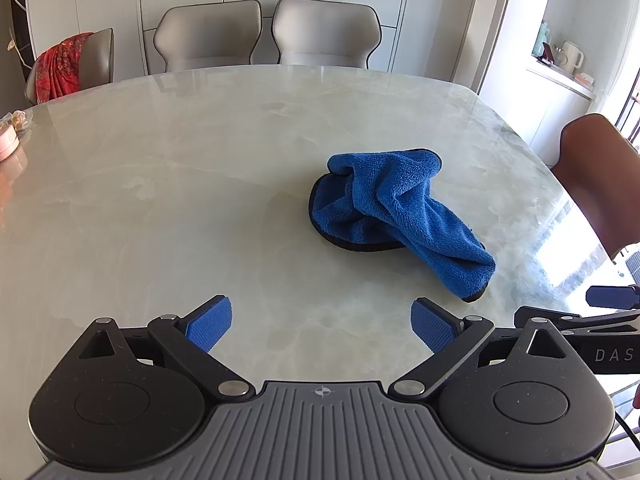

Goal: Fold towel

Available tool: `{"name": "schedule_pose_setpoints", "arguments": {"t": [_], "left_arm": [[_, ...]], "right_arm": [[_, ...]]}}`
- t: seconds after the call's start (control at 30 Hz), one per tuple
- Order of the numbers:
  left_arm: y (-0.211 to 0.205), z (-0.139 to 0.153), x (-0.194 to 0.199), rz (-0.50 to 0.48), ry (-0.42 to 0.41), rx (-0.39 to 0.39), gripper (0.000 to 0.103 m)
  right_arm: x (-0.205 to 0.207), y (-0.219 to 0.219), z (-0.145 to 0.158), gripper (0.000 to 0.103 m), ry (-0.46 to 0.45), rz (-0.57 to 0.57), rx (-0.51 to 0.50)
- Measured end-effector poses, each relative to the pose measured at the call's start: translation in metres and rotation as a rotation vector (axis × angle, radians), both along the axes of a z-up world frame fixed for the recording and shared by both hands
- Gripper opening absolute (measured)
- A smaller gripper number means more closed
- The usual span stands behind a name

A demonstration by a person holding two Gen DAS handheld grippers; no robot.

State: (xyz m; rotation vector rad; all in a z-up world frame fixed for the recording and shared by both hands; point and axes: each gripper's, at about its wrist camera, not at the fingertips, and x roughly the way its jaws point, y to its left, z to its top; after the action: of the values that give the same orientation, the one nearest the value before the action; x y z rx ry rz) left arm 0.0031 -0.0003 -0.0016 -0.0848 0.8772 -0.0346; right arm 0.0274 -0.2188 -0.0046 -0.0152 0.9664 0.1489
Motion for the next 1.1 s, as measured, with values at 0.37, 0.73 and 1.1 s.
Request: {"name": "schedule_pose_setpoints", "arguments": {"t": [0.37,0.73,1.1], "left_arm": [[0.001,-0.001,0.003,0.002,0.008,0.001,0.099],[0.002,-0.001,0.01,-0.004,0.017,0.003,0.099],[0.001,-0.004,0.022,-0.02,0.027,0.014,0.099]], "right_arm": [[0.002,0.0,0.001,0.102,0.002,0.002,-0.002],[0.007,0.001,-0.001,0.102,0.011,0.001,-0.008],[0.02,0.006,-0.004,0.102,0.025,0.005,-0.012]]}}
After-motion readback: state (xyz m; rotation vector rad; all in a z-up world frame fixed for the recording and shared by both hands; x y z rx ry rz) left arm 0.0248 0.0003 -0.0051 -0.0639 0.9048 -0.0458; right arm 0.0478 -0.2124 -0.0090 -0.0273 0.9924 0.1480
